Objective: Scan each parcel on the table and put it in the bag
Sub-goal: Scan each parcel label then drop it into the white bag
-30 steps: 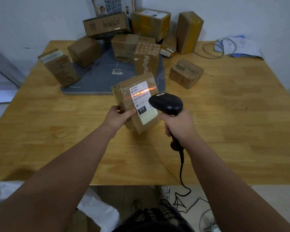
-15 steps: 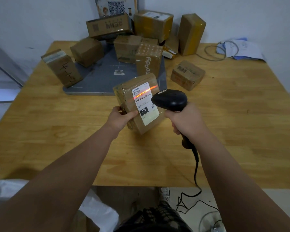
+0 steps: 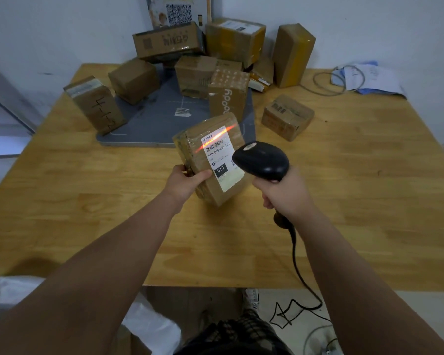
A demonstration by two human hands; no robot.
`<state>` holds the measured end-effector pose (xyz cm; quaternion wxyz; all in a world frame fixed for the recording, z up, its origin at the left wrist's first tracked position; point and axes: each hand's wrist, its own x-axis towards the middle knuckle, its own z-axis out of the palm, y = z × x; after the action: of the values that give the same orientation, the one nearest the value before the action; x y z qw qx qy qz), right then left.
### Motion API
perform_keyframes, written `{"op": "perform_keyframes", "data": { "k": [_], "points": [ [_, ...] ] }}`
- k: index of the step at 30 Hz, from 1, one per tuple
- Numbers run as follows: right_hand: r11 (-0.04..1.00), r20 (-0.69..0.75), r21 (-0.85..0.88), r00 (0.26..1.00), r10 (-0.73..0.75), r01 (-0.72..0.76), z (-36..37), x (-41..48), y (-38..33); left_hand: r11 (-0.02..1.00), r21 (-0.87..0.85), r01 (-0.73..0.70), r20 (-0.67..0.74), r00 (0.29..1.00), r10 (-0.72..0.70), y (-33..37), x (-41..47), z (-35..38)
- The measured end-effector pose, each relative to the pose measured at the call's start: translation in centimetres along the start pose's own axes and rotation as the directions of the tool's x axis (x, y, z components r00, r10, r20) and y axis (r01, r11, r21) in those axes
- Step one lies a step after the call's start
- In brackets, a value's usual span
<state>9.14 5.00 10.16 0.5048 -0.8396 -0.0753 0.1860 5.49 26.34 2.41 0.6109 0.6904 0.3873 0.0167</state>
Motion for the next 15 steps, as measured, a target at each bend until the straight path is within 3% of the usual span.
{"op": "perform_keyframes", "data": {
  "k": [5, 15],
  "points": [
    [0.992, -0.018, 0.122, 1.000, 0.021, -0.018, 2.3, -1.0, 4.4, 0.997, -0.051, 0.054, -0.016, 0.998, -0.055, -0.4, 0.4, -0.5],
    [0.981, -0.033, 0.175, 0.997, -0.073, 0.078, 2.5, -1.4, 5.5, 0.994, -0.079, 0.071, 0.006, 0.998, -0.070, -0.4, 0.8, -0.7]
  ]
}}
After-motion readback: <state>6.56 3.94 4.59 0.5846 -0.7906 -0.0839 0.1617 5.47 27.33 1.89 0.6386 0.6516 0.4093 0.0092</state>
